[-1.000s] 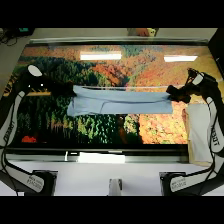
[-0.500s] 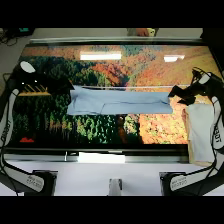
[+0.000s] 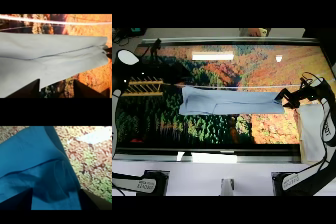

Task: Fold the shirts.

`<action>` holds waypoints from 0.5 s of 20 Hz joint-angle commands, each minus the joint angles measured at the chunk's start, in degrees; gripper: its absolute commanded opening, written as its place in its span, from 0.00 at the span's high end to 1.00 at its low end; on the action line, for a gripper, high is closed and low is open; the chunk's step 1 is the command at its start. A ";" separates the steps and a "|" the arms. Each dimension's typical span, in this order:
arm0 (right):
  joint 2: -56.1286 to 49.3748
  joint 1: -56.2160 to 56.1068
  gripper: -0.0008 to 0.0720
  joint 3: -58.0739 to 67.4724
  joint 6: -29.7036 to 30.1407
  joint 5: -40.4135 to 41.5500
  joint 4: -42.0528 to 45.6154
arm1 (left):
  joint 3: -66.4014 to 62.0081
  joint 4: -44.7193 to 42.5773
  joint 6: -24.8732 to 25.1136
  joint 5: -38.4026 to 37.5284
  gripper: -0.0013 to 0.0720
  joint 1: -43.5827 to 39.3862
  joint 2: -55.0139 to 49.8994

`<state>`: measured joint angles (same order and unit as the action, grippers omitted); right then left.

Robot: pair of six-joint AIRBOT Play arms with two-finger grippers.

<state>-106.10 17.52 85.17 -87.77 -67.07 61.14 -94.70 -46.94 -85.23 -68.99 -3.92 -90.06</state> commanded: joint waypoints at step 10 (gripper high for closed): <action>16.04 -2.91 0.96 -0.11 9.44 -5.25 -10.60 | 0.04 3.56 1.73 8.44 0.94 -14.82 -8.63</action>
<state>-96.47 14.70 85.03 -79.07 -69.67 53.06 -94.67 -44.36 -82.30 -61.54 -14.92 -94.94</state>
